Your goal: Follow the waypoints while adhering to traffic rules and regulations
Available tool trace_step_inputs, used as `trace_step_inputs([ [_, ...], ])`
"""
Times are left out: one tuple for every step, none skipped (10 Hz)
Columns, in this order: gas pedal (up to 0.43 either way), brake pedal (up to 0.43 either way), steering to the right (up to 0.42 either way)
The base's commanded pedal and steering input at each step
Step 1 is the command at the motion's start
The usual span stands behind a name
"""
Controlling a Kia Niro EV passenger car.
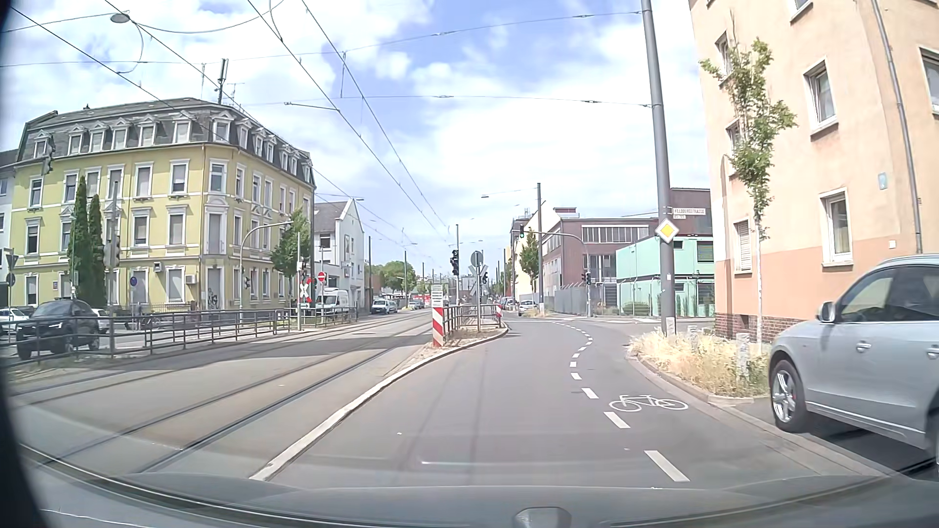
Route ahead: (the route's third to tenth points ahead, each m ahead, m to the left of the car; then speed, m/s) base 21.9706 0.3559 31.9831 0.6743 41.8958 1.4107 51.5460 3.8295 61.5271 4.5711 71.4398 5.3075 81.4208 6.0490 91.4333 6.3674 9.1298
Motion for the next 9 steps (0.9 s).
trace_step_inputs([
  [0.0, 0.079, 0.016],
  [0.0, 0.079, 0.017],
  [0.0, 0.079, 0.017],
  [0.0, 0.079, 0.021],
  [0.0, 0.079, 0.028],
  [0.0, 0.079, 0.035],
  [0.0, 0.079, 0.043],
  [0.0, 0.03, 0.049],
  [0.0, 0.03, 0.051],
])
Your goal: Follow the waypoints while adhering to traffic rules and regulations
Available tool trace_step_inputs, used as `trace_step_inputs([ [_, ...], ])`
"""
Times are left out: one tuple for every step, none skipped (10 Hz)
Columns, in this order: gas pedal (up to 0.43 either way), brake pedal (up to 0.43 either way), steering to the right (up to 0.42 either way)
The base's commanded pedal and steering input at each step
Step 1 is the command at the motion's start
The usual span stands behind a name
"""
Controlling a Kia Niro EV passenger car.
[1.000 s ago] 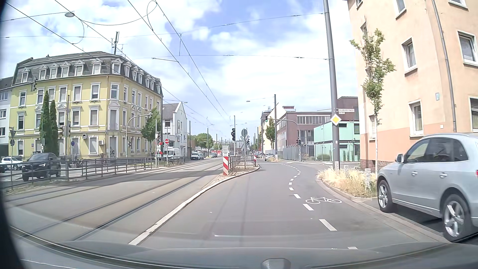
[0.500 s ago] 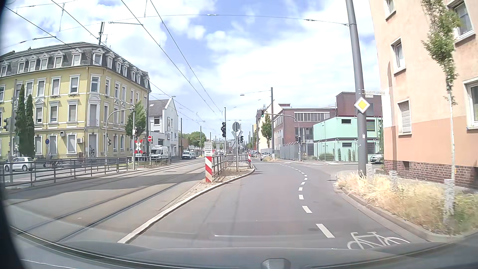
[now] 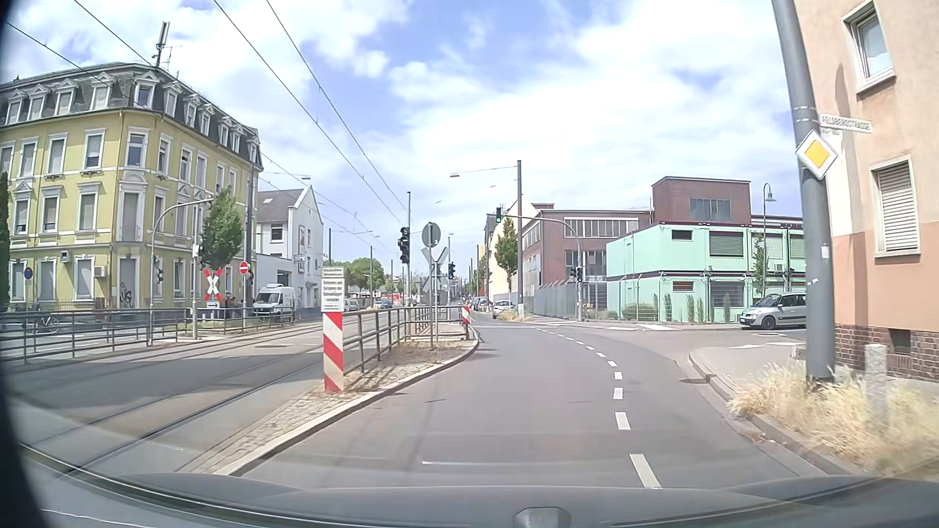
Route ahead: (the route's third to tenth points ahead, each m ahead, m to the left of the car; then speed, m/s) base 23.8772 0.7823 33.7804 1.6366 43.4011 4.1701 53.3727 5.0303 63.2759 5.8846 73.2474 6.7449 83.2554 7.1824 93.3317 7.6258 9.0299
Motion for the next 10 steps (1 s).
trace_step_inputs([
  [0.0, 0.03, 0.052],
  [0.0, 0.03, 0.052],
  [0.0, 0.03, 0.052],
  [0.0, 0.03, 0.052],
  [0.0, 0.03, 0.05],
  [0.0, 0.03, 0.045],
  [0.0, 0.03, 0.038],
  [0.0, 0.03, 0.024],
  [0.0, 0.03, 0.014],
  [0.0, 0.03, 0.006],
])
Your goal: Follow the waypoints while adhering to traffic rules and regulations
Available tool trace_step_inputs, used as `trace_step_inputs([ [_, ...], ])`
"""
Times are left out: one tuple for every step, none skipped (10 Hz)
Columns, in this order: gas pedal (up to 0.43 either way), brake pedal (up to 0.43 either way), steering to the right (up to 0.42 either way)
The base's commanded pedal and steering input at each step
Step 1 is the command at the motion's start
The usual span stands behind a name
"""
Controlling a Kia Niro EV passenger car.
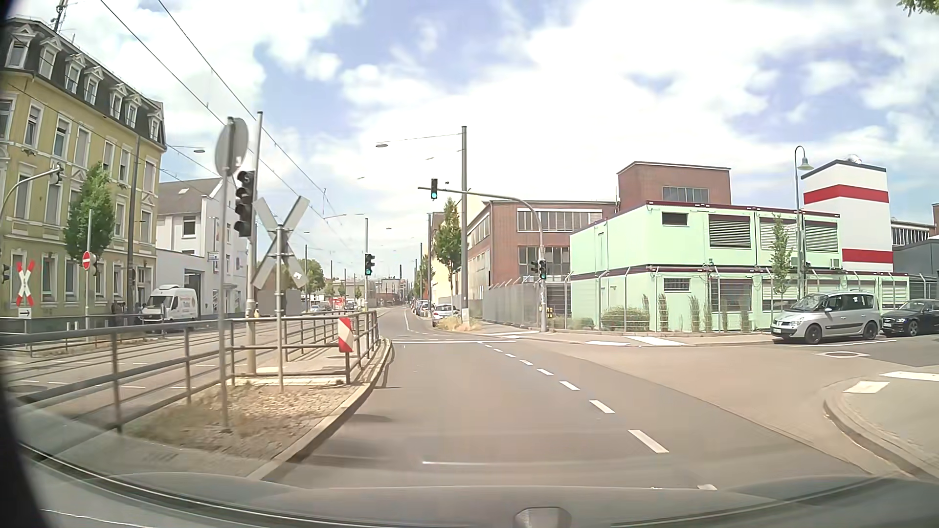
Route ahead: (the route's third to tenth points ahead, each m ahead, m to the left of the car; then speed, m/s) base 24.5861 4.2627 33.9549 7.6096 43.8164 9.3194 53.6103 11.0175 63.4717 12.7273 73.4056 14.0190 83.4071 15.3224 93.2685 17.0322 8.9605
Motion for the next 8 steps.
trace_step_inputs([
  [0.0, 0.03, -0.004],
  [0.0, 0.03, -0.015],
  [0.059, 0.03, -0.025],
  [0.098, 0.03, -0.034],
  [0.13, 0.03, -0.039],
  [0.15, 0.03, -0.044],
  [0.157, 0.03, -0.046],
  [0.177, 0.03, -0.049],
])
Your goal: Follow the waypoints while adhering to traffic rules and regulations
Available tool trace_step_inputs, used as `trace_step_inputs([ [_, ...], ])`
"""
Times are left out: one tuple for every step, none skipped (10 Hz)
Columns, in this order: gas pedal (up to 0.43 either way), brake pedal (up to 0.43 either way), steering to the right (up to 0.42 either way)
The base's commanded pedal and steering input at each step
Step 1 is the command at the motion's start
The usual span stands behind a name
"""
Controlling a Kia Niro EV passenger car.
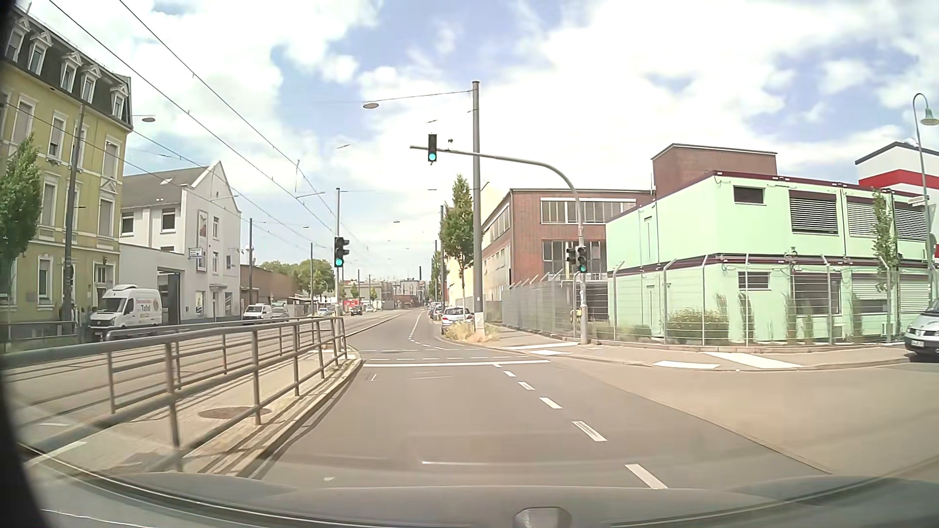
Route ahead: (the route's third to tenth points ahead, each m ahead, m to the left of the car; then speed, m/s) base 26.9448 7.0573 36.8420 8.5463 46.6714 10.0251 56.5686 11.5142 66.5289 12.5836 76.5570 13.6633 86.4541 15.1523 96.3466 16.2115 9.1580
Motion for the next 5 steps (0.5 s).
trace_step_inputs([
  [0.177, 0.03, -0.053],
  [0.177, 0.03, -0.058],
  [0.177, 0.03, -0.059],
  [0.157, 0.03, -0.06],
  [0.15, 0.03, -0.06],
])
